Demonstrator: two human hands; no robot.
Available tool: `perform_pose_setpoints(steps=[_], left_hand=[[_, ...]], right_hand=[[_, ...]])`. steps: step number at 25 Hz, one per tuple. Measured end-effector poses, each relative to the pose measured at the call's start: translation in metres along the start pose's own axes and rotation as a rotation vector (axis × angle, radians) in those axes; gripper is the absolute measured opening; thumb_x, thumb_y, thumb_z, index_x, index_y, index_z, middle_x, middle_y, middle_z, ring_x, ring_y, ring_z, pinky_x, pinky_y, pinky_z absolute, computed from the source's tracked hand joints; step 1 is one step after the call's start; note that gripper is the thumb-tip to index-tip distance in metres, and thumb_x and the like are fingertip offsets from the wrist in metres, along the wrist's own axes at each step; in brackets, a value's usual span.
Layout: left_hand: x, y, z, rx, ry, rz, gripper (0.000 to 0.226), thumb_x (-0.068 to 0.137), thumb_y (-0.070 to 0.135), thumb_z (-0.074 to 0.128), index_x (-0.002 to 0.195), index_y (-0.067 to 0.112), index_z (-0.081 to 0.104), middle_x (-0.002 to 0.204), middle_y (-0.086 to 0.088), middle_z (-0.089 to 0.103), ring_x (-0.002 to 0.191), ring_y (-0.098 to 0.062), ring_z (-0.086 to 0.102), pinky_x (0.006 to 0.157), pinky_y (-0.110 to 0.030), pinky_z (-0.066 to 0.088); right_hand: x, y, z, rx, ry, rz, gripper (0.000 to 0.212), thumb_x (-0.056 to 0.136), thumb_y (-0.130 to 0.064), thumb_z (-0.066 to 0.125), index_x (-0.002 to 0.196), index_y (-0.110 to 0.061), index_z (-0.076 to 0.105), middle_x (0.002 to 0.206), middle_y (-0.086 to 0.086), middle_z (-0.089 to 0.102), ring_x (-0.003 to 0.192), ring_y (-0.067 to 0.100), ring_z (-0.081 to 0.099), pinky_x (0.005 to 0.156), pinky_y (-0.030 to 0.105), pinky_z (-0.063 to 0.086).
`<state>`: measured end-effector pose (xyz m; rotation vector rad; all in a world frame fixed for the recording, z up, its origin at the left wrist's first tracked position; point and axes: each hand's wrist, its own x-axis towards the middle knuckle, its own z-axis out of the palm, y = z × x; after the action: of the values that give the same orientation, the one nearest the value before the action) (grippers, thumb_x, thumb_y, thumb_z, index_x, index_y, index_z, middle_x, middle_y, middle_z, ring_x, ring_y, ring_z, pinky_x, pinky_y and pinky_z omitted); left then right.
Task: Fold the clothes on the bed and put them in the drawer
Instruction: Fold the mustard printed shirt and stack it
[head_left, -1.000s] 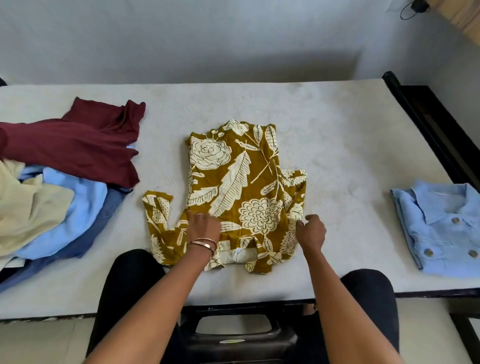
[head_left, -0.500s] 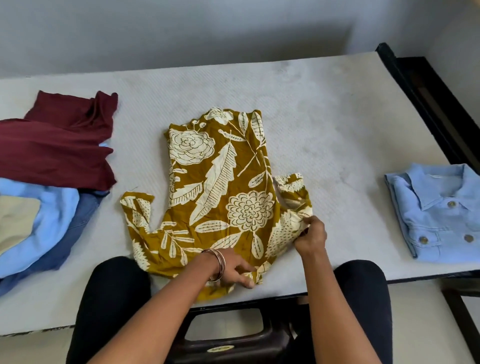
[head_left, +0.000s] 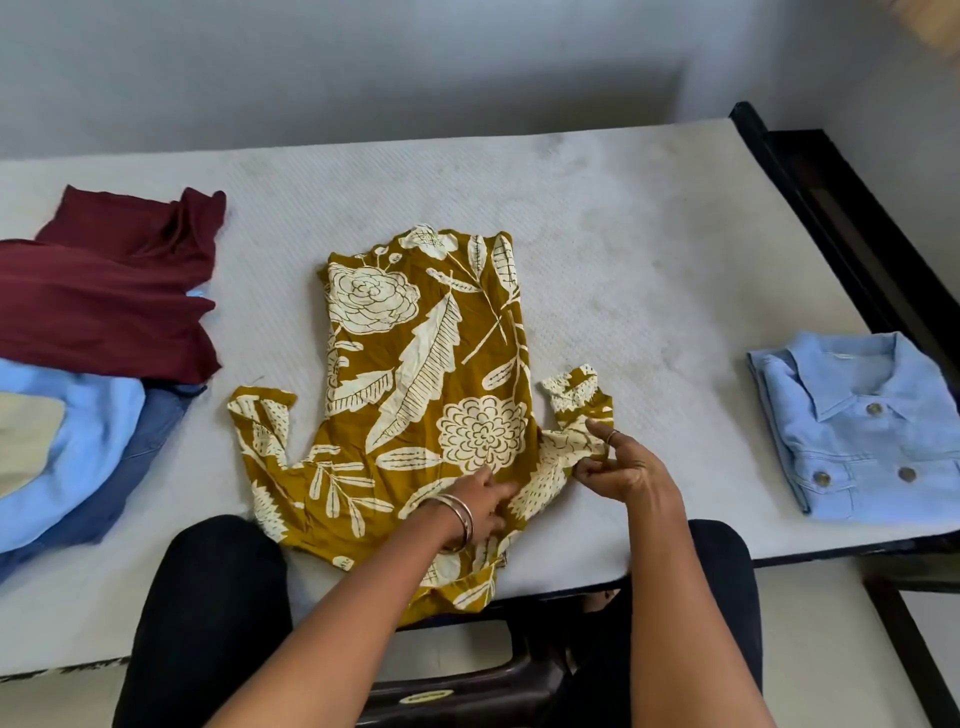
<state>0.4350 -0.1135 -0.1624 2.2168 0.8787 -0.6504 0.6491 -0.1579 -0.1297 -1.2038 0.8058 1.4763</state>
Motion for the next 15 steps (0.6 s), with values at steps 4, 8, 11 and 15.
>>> perform_pose_setpoints(steps=[4, 8, 11, 15], left_hand=[[0.005, 0.008, 0.022, 0.102, -0.039, -0.009, 0.080, 0.093, 0.032, 0.057, 0.146, 0.053, 0.001, 0.138, -0.012, 0.029, 0.112, -0.035, 0.050, 0.088, -0.042, 0.048], [0.008, 0.005, 0.008, 0.172, -0.162, 0.051, 0.069, 0.092, 0.035, 0.057, 0.143, 0.059, 0.017, 0.127, -0.011, 0.037, 0.111, -0.031, 0.047, 0.089, -0.040, 0.047], [0.005, -0.004, 0.000, -0.093, -0.249, 0.103, 0.051, 0.094, 0.026, 0.057, 0.138, 0.047, 0.044, 0.125, -0.009, 0.049, 0.110, -0.025, 0.051, 0.087, -0.032, 0.043], [-0.013, -0.031, -0.027, -0.964, 0.129, -0.237, 0.030, 0.098, 0.011, 0.051, 0.119, 0.025, 0.066, 0.099, -0.004, 0.071, 0.076, -0.018, 0.064, 0.062, -0.030, 0.051]], right_hand=[[-0.005, -0.002, -0.009, -0.259, -0.036, 0.032, 0.008, 0.083, -0.016, 0.072, 0.082, -0.015, 0.064, 0.070, 0.012, 0.067, 0.076, 0.025, 0.055, 0.069, 0.031, 0.041], [-0.005, 0.001, -0.014, -0.347, -0.008, -0.392, 0.012, 0.085, -0.004, 0.069, 0.096, -0.009, 0.066, 0.100, 0.015, 0.071, 0.096, 0.029, 0.065, 0.079, 0.044, 0.053], [-0.003, 0.009, -0.020, -0.375, 0.074, -0.748, 0.012, 0.087, -0.001, 0.065, 0.085, -0.013, 0.062, 0.085, 0.008, 0.066, 0.087, 0.026, 0.060, 0.061, 0.031, 0.049], [-0.004, 0.046, 0.007, -0.813, 0.016, -1.257, 0.018, 0.087, -0.007, 0.068, 0.100, -0.020, 0.064, 0.098, -0.001, 0.064, 0.090, 0.019, 0.060, 0.073, 0.040, 0.053]])
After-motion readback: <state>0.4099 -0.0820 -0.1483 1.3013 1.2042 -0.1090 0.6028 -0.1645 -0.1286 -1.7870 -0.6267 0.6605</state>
